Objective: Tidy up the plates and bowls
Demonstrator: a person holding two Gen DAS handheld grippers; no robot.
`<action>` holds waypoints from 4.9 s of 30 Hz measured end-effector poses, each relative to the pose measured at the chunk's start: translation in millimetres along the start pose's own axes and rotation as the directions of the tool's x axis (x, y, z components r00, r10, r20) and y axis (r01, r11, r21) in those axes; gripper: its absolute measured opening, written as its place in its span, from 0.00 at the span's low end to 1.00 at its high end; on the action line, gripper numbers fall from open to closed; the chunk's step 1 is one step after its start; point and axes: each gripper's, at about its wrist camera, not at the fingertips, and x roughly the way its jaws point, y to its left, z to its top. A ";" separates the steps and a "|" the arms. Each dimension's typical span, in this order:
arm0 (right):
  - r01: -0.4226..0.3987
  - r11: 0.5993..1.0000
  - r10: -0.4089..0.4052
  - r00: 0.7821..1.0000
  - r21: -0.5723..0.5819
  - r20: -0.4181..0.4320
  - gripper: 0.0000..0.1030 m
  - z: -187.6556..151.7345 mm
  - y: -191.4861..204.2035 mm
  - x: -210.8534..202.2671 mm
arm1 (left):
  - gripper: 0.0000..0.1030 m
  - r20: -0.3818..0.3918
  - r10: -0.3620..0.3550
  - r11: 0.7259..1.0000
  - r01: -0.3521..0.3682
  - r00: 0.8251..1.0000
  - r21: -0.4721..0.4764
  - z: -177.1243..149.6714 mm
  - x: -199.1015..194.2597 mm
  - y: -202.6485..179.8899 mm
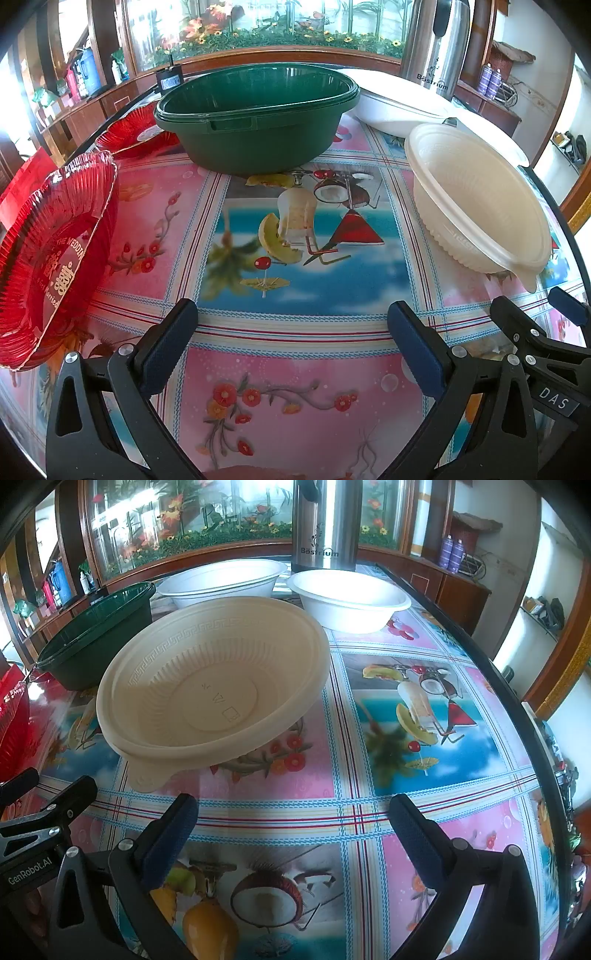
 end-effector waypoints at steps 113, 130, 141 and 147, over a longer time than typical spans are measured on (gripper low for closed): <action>-0.353 0.876 0.354 0.933 -0.327 -0.059 0.81 41.0 218.9 -29.0 | 1.00 0.044 0.054 0.984 -0.045 0.998 -0.173 10.4 -63.7 272.0; -0.424 0.838 0.388 0.905 -0.344 -0.171 0.26 49.9 249.5 9.0 | 0.45 -0.117 0.034 0.989 -0.050 0.993 -0.141 18.0 2.1 279.9; -0.315 0.820 0.315 0.946 -0.479 -0.083 0.17 32.7 266.9 -13.4 | 0.28 -0.103 0.038 0.982 -0.056 0.994 -0.180 17.9 -5.3 284.8; -0.322 0.823 0.334 0.941 -0.469 -0.060 0.20 28.4 262.5 -31.4 | 0.28 -0.070 0.019 0.983 -0.032 0.997 -0.182 9.5 -31.2 283.3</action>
